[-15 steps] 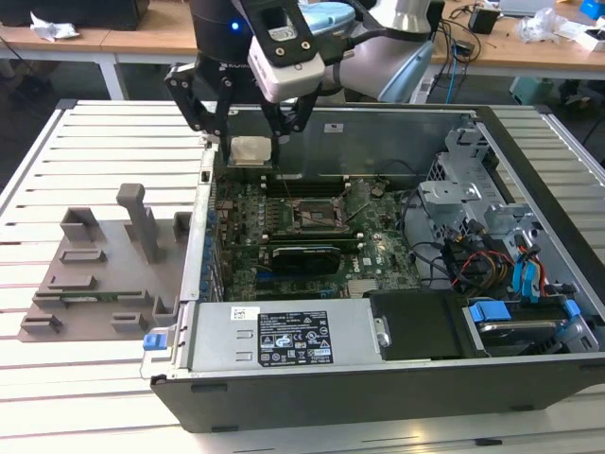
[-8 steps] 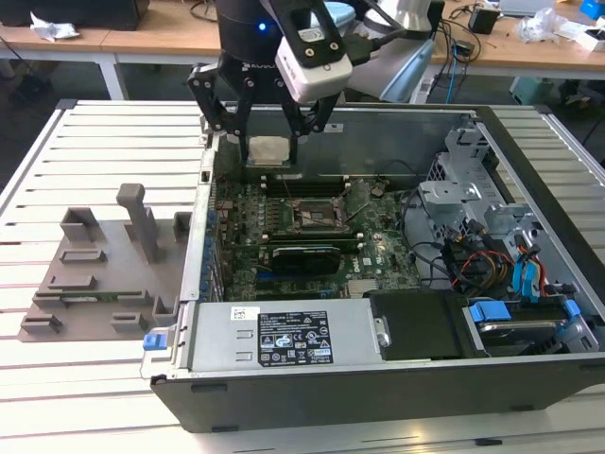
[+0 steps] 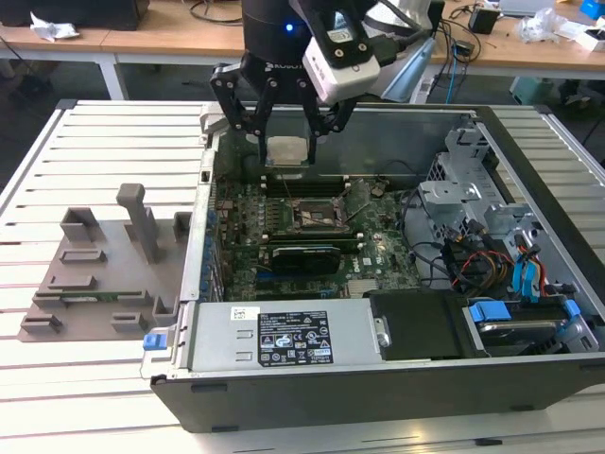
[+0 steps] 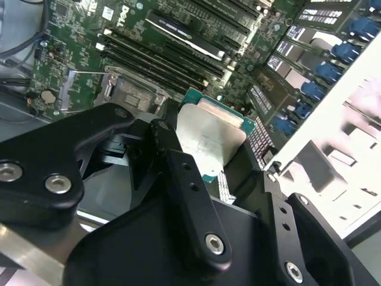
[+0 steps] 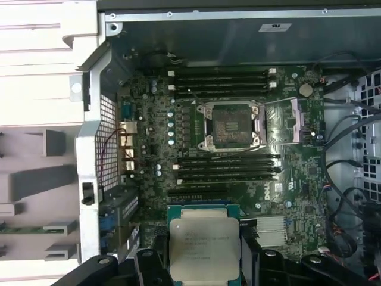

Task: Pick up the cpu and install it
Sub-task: 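Pick up the cpu and move it towards the insertion slot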

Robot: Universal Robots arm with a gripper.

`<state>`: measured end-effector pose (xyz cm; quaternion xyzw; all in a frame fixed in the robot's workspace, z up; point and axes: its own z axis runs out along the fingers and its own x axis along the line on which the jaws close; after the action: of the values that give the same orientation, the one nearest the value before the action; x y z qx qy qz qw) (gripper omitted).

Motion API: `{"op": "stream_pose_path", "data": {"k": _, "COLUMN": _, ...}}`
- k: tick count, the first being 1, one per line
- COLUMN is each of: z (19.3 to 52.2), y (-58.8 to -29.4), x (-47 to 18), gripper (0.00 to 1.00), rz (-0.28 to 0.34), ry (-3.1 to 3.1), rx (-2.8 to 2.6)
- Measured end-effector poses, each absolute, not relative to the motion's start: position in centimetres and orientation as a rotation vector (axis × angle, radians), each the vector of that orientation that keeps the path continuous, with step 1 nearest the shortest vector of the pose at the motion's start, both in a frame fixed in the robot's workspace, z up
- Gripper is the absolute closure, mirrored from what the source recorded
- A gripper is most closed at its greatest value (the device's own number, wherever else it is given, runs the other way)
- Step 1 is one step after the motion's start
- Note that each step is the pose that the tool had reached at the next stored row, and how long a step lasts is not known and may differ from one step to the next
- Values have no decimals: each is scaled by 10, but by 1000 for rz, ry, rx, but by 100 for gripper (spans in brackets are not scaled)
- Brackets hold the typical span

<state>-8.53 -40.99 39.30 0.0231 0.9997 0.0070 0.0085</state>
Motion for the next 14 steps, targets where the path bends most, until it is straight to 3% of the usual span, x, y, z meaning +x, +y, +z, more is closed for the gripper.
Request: {"op": "stream_pose_path", "data": {"k": 14, "z": 393, "y": -410, "x": -45, "gripper": 45, "rz": 22, "ry": 3127, "rx": 72}}
